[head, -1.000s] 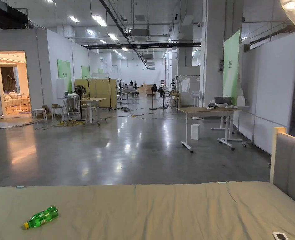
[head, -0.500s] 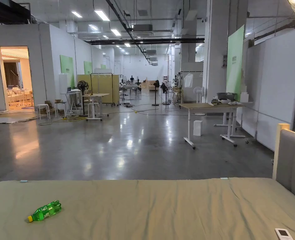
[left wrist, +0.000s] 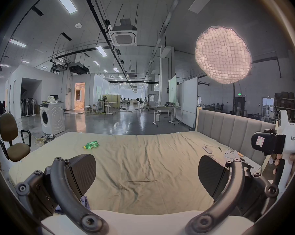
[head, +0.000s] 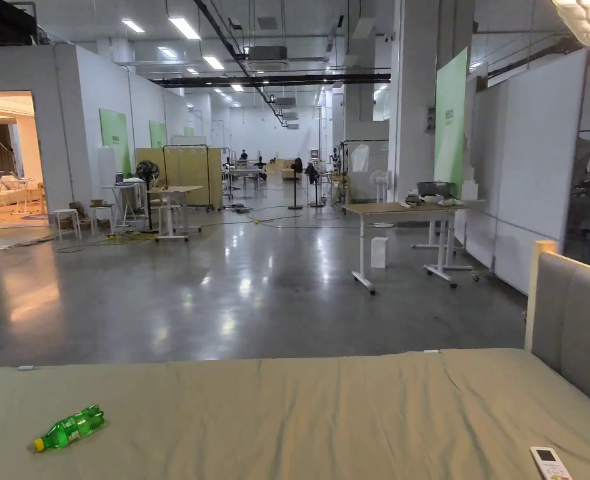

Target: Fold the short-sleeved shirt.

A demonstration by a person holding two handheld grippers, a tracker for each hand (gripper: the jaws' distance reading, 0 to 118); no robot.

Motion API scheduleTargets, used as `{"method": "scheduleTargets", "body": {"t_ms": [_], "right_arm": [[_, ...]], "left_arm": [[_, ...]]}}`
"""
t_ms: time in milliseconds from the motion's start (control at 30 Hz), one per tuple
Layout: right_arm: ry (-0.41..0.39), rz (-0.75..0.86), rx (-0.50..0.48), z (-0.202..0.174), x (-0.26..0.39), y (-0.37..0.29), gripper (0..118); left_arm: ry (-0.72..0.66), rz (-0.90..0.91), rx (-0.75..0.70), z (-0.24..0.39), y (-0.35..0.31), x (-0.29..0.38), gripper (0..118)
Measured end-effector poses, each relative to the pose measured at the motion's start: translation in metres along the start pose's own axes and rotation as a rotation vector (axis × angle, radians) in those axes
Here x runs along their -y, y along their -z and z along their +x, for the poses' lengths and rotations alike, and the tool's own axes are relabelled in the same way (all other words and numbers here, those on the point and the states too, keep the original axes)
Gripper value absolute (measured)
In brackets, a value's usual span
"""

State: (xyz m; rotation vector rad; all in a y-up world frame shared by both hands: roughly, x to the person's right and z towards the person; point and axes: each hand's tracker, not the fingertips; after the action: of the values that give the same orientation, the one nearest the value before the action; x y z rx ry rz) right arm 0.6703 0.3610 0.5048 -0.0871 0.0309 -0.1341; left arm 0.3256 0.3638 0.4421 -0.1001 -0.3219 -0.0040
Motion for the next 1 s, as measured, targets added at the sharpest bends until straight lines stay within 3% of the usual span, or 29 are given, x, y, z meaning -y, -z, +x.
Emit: {"method": "scheduleTargets", "body": {"t_ms": [400, 600, 800, 1000], "right_arm": [[0.040, -0.039, 0.018, 0.015, 0.011, 0.030, 118], [-0.011, -0.028, 0.042, 0.016, 0.016, 0.054, 118], [-0.127, -0.019, 0.068, 0.008, 0.031, 0.073, 118], [-0.077, -0.044, 0.029, 0.005, 0.042, 0.083, 118]], "left_arm": [[0.004, -0.038, 0.002, 0.001, 0.030, 0.008, 118], [-0.015, -0.051, -0.005, -0.005, 0.057, 0.017, 118], [0.036, -0.105, -0.015, -0.001, 0.075, 0.028, 118], [0.056, -0.113, 0.025, 0.004, 0.079, 0.039, 118]]}}
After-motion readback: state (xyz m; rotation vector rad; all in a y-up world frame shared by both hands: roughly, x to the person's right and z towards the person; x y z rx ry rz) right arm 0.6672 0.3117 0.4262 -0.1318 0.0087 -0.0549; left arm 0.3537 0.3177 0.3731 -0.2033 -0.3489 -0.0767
